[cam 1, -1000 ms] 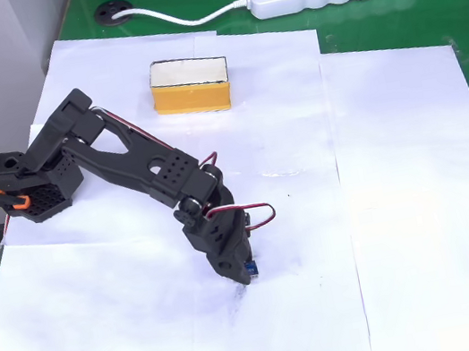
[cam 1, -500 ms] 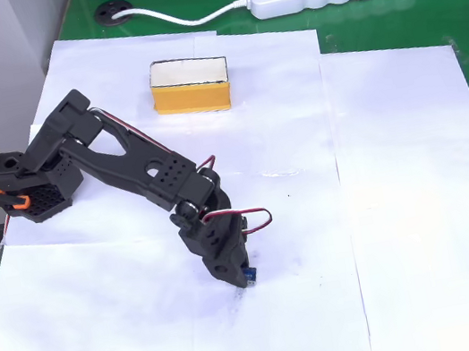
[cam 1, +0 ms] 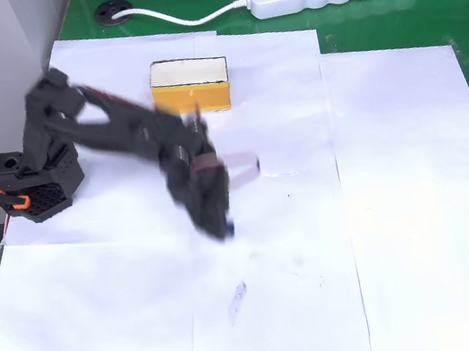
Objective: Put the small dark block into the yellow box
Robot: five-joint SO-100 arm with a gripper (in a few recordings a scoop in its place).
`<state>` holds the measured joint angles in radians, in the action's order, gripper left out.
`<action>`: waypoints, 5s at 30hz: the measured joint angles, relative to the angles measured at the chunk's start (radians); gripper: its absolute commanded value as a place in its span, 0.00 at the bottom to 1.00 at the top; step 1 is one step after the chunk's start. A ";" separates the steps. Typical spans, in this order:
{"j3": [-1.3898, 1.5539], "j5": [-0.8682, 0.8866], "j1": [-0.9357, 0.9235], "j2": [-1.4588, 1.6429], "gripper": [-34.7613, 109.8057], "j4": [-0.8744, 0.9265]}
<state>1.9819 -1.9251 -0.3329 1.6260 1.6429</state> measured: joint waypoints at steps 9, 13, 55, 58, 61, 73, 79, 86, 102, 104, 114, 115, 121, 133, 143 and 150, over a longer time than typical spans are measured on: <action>0.008 0.008 0.284 -0.298 0.24 0.193; 0.008 0.098 0.405 -0.322 0.24 0.193; 0.048 0.480 0.927 0.109 0.24 -0.080; 0.051 0.480 0.933 0.120 0.24 -0.081; 0.055 0.477 0.931 0.130 0.24 -0.075; 0.067 0.449 0.919 0.141 0.53 -0.063; 0.075 0.459 0.902 0.118 0.53 -0.046; 0.080 0.436 0.808 -0.173 0.53 0.077; -0.624 0.394 0.347 -1.015 0.52 -0.213; -0.821 0.402 0.339 -1.083 0.46 -0.308; -1.605 0.370 0.350 -1.430 0.24 -0.525; -1.649 0.370 0.347 -1.456 0.24 -0.525; -1.875 0.348 0.337 -1.591 0.24 -0.540; -1.896 0.368 0.364 -1.758 0.24 -0.252; -1.894 0.373 0.357 -1.798 0.24 -0.227; -1.894 0.373 0.359 -1.798 0.24 -0.227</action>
<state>0.0874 -1.5524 0.0261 -0.1718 1.4159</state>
